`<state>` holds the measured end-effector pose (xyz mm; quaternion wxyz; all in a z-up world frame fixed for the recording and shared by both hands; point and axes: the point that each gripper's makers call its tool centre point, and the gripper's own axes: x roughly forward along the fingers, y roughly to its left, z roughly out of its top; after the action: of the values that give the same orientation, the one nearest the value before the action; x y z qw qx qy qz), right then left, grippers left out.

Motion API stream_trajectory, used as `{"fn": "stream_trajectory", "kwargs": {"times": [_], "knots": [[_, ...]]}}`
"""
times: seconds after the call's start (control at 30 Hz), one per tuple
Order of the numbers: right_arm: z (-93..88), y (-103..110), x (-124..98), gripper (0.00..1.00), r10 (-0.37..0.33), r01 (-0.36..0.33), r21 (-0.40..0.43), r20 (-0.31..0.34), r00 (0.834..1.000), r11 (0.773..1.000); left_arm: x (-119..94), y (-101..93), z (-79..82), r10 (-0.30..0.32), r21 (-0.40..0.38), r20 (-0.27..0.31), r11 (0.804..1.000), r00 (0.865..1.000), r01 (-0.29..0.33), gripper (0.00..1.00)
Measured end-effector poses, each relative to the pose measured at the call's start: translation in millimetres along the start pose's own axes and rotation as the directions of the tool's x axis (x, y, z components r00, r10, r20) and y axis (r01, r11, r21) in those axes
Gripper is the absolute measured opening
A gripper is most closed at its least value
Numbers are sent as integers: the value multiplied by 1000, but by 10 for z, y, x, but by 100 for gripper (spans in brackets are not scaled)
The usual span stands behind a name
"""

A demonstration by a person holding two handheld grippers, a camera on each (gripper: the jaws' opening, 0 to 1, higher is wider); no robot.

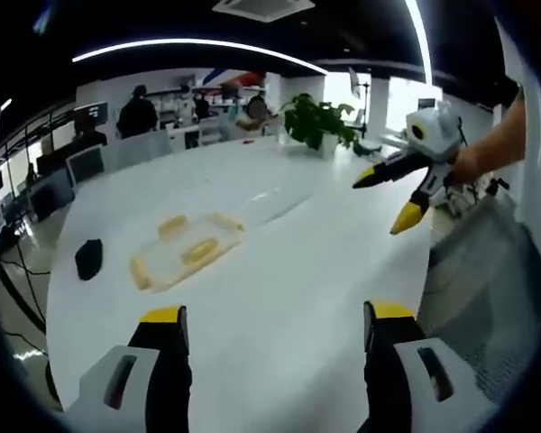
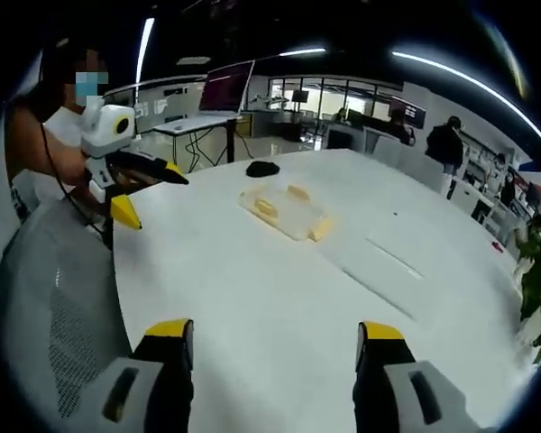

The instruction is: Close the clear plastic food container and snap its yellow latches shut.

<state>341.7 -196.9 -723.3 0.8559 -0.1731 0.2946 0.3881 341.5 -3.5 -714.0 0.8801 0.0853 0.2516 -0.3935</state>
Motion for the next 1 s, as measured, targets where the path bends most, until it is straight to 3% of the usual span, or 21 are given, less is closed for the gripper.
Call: {"fn": "stream_trajectory", "kwargs": {"times": [1.0], "knots": [[274,-103,337,72,73,-75,-89,-21,997,993,89,258,12,4,58,-18,998,1000,-3,76]]}}
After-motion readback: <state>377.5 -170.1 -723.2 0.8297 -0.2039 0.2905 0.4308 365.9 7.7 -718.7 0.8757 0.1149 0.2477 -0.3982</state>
